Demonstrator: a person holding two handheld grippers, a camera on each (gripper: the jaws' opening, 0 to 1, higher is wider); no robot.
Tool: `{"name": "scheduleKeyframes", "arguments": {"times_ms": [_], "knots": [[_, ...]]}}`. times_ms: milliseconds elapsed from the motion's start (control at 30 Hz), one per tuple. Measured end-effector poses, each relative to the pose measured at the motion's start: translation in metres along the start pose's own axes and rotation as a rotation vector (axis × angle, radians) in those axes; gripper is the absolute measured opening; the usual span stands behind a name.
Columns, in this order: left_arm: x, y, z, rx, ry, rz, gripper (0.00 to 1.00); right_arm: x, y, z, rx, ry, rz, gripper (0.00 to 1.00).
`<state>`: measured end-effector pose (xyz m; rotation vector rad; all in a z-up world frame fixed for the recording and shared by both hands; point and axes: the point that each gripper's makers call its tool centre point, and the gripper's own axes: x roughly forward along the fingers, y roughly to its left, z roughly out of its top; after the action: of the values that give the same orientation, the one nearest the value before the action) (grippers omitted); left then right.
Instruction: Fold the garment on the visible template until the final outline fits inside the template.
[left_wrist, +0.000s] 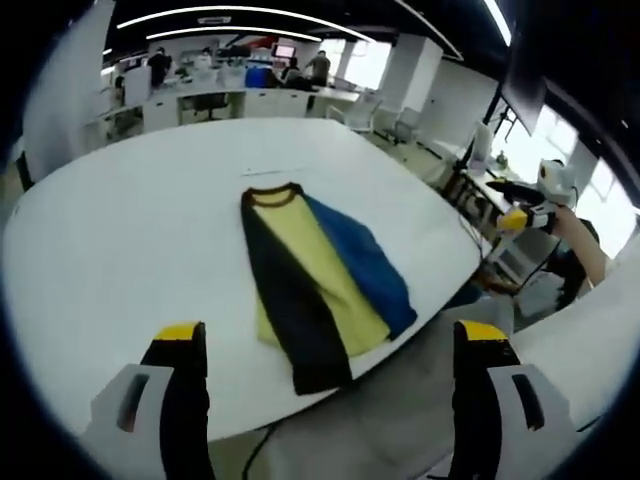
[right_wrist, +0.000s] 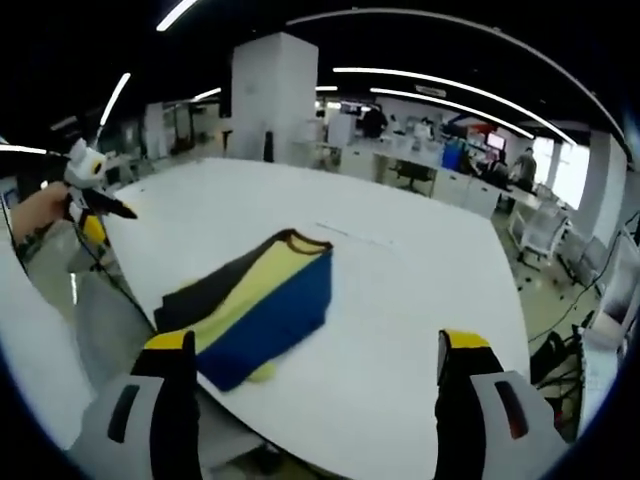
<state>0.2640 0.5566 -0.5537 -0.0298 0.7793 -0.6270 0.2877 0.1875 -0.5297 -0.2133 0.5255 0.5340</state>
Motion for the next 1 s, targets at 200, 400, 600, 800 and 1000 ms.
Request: {"name": "scheduleKeyframes", "arguments": {"times_ms": [200,400,600,800,1000], "knots": [[-0.010,0.001,-0.006,0.011,0.007,-0.007,1.00,-0.007,0.010,-0.009,0.000,0.004,0.053,1.00],[-0.015,0.000,-0.017,0.022,0.040,-0.012,1.00,-0.011,0.019,-0.021,0.011,0.023,0.070,1.00],[-0.021,0.004,-0.026,0.017,0.056,-0.014,1.00,-0.015,0.033,-0.037,-0.003,0.072,0.102,1.00],[-0.023,0.011,-0.032,0.000,0.063,-0.004,1.00,-0.012,0.034,-0.050,0.019,0.104,0.103,1.00],[-0.019,0.016,-0.035,-0.014,0.074,0.000,1.00,-0.007,0.035,-0.053,-0.012,0.132,0.112,1.00]]}}
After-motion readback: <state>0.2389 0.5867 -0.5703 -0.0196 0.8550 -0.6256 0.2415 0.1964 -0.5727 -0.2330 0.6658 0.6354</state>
